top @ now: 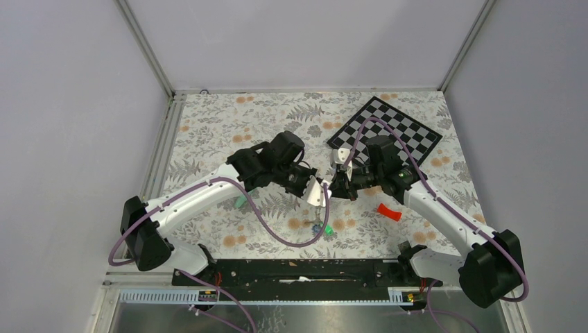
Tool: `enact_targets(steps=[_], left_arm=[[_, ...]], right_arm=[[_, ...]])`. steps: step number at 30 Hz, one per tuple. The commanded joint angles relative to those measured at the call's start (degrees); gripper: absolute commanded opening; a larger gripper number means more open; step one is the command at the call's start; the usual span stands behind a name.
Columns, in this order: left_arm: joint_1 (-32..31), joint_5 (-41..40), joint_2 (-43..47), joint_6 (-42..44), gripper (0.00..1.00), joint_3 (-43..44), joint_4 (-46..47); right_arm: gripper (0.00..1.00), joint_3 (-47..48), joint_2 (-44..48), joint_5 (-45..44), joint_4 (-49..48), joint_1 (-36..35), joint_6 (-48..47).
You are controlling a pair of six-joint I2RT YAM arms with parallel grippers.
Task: Put the keys on the keyring
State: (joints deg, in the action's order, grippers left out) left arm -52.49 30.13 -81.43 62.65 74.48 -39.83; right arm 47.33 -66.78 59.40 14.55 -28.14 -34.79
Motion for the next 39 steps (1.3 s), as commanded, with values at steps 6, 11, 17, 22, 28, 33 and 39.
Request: enact_targets(steps=[6,11,17,22,28,33,39], left_arm=[[-0.32,0.95,1.49,2.88,0.0,-0.2,-0.33],[-0.31,0.9,1.72,3.66,0.0,-0.47,-0.73],[-0.33,1.82,1.78,5.47,0.0,-0.23,-2.29],[-0.33,2.25,1.97,6.0,0.0,-0.51,-2.62],[-0.31,3.06,1.81,6.55,0.0,-0.28,-3.12],[-0.25,3.23,1.8,7.16,0.0,-0.3,-3.5],[-0.32,3.08,2.06,8.27,0.0,-0.69,-4.29]], right_arm=[[0.0,1.01,-0.86,0.3,-1.45,-0.42,0.67],[0.0,1.31,-1.08,0.41,-1.43,-0.42,0.96],[0.0,1.49,-1.41,0.47,-1.39,-0.42,1.38],[0.0,1.4,-1.38,-0.19,-1.74,-0.38,1.64],[0.0,1.59,-1.68,-0.51,-2.11,-0.42,2.21],[0.0,1.62,-1.71,-0.86,-2.14,-0.42,2.53],[0.0,1.65,-1.68,-1.29,-2.28,-0.42,2.88]])
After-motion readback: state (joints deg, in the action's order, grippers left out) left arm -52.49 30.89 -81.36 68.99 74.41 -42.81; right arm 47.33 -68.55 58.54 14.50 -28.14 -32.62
